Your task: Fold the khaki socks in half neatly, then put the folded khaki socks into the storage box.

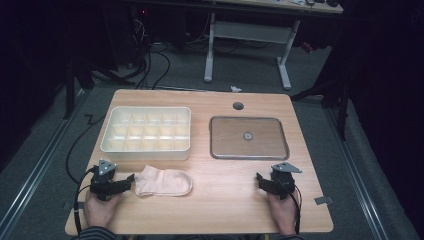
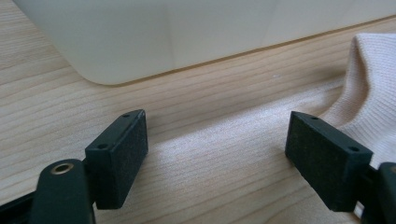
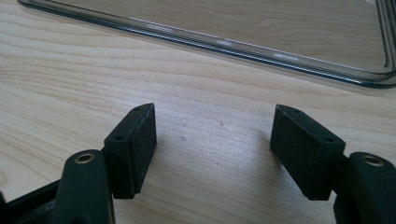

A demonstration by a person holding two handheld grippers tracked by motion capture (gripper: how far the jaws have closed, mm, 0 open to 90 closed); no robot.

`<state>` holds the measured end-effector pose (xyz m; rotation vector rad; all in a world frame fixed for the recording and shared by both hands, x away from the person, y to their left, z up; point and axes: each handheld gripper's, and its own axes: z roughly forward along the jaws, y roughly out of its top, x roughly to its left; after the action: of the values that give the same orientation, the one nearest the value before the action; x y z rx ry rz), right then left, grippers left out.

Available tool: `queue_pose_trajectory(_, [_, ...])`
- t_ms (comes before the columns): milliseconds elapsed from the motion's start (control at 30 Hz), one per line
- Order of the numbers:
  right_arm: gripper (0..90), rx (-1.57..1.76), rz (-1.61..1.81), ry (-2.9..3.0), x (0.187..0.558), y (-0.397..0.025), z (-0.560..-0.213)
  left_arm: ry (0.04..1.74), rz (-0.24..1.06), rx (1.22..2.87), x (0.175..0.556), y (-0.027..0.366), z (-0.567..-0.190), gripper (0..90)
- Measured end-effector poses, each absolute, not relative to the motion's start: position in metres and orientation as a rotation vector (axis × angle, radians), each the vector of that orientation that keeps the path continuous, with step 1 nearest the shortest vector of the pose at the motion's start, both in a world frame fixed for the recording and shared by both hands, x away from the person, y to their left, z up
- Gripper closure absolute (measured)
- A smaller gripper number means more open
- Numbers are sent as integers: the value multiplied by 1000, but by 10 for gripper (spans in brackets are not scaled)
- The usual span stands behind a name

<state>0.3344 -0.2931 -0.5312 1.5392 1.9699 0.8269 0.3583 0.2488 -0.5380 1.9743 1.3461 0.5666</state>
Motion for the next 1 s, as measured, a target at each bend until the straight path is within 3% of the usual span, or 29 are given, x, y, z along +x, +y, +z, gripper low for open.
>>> queue_pose_trajectory(1000, [315, 1537, 831, 1974, 334, -293, -531, 1352, 570, 1970, 358, 249, -538, 219])
